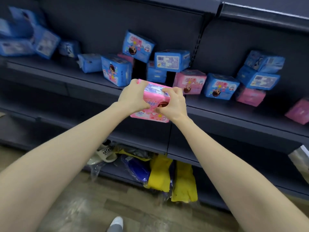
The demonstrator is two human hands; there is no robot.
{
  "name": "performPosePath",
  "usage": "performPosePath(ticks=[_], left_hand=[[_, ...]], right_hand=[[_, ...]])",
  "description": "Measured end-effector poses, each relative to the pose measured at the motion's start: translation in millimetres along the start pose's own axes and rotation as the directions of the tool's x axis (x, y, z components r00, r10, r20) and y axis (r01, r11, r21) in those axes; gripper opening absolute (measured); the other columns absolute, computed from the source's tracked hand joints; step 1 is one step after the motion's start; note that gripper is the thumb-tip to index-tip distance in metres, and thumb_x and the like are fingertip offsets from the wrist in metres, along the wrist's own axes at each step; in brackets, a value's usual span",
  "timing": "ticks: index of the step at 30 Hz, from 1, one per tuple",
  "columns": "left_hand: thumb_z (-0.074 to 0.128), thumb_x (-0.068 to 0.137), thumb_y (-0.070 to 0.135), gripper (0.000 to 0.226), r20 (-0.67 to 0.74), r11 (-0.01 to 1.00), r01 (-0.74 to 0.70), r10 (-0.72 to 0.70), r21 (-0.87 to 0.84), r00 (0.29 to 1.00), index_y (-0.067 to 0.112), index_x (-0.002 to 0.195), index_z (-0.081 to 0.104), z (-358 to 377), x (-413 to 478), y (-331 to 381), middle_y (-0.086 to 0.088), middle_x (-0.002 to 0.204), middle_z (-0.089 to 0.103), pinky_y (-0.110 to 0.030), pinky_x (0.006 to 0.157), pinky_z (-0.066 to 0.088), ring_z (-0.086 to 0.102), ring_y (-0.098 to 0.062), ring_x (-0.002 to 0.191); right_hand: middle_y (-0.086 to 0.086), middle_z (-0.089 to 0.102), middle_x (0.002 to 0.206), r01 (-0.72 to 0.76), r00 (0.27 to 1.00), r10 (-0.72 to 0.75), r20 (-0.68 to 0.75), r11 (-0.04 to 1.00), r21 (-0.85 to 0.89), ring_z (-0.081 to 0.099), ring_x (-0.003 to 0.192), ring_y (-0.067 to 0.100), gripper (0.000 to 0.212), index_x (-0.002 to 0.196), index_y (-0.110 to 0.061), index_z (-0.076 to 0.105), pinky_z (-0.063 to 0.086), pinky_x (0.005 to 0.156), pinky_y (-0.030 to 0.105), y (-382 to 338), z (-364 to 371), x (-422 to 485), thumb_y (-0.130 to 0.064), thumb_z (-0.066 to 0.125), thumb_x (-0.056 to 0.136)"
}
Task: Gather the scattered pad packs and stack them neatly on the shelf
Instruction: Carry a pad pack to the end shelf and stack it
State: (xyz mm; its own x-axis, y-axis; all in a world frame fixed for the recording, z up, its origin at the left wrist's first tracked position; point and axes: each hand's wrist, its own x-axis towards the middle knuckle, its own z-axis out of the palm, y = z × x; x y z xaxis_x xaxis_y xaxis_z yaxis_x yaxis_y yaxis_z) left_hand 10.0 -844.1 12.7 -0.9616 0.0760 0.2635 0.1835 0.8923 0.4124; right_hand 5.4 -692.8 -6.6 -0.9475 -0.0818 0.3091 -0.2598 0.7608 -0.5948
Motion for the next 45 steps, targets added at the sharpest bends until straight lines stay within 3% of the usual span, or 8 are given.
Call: performPosePath(ticks=[6,10,22,29,39,45], left_hand=[[0.073,0.074,0.023,0.076,-0.013,0.97,0.208,-0.208,0.123,0.978,0.017,0.14,0.036,-21,-61,-34,-0.016,0.142,0.03,-0.039,0.097,0.042,0.045,-0.034,0.12],[0.073,0.073,0.025,0.074,-0.067,0.936,0.328,-0.322,0.128,0.944,0.016,0.138,0.039,-36,-106,-65,-0.013,0.148,0.019,-0.042,0.095,0.042,0.047,-0.039,0.116],[0.073,0.073,0.027,0.07,-0.217,0.755,0.656,-0.639,0.008,0.738,0.018,0.135,0.042,-98,-223,-183,-0.005,0.139,0.031,-0.037,0.092,0.044,0.049,-0.031,0.112],[0.074,0.07,0.024,0.069,-0.229,0.663,0.749,-0.732,-0.024,0.641,0.019,0.133,0.045,-131,-261,-266,-0.003,0.137,0.034,-0.035,0.089,0.043,0.051,-0.031,0.112],[0.075,0.07,0.026,0.069,-0.239,0.611,0.79,-0.775,-0.049,0.585,0.017,0.132,0.046,-174,-282,-378,-0.003,0.135,0.037,-0.03,0.085,0.039,0.051,-0.029,0.112],[0.076,0.07,0.025,0.07,-0.268,0.587,0.807,-0.789,-0.065,0.553,0.017,0.133,0.046,-196,-289,-423,-0.001,0.136,0.037,-0.029,0.087,0.039,0.05,-0.026,0.115]], right_hand=[[0.003,0.036,0.131,0.121,0.981,-0.119,0.151,0.993,0.0,0.039,0.116,0.027,0.068,0.13,-0.019,0.05,0.032,0.084,0.022,-42,40,-26,-0.023,0.08,0.069],[0.003,0.034,0.131,0.237,0.943,-0.232,0.239,0.972,0.01,0.037,0.114,0.028,0.064,0.13,-0.019,0.049,0.035,0.082,0.025,-81,70,-41,-0.017,0.074,0.072],[-0.001,0.036,0.129,0.482,0.752,-0.478,0.453,0.868,0.116,0.034,0.099,0.024,0.056,0.128,-0.018,0.047,0.044,0.075,0.032,-214,186,-89,-0.017,0.068,0.075],[-0.002,0.038,0.129,0.539,0.657,-0.535,0.531,0.826,0.165,0.033,0.097,0.024,0.057,0.128,-0.019,0.047,0.047,0.076,0.035,-286,262,-101,-0.018,0.068,0.075],[-0.004,0.038,0.129,0.558,0.582,-0.554,0.596,0.805,0.202,0.035,0.105,0.025,0.06,0.129,-0.02,0.046,0.047,0.077,0.035,-376,358,-96,-0.02,0.07,0.075],[-0.003,0.038,0.13,0.564,0.544,-0.576,0.61,0.789,0.242,0.037,0.109,0.027,0.064,0.131,-0.019,0.044,0.039,0.075,0.029,-418,392,-93,-0.024,0.072,0.075]])
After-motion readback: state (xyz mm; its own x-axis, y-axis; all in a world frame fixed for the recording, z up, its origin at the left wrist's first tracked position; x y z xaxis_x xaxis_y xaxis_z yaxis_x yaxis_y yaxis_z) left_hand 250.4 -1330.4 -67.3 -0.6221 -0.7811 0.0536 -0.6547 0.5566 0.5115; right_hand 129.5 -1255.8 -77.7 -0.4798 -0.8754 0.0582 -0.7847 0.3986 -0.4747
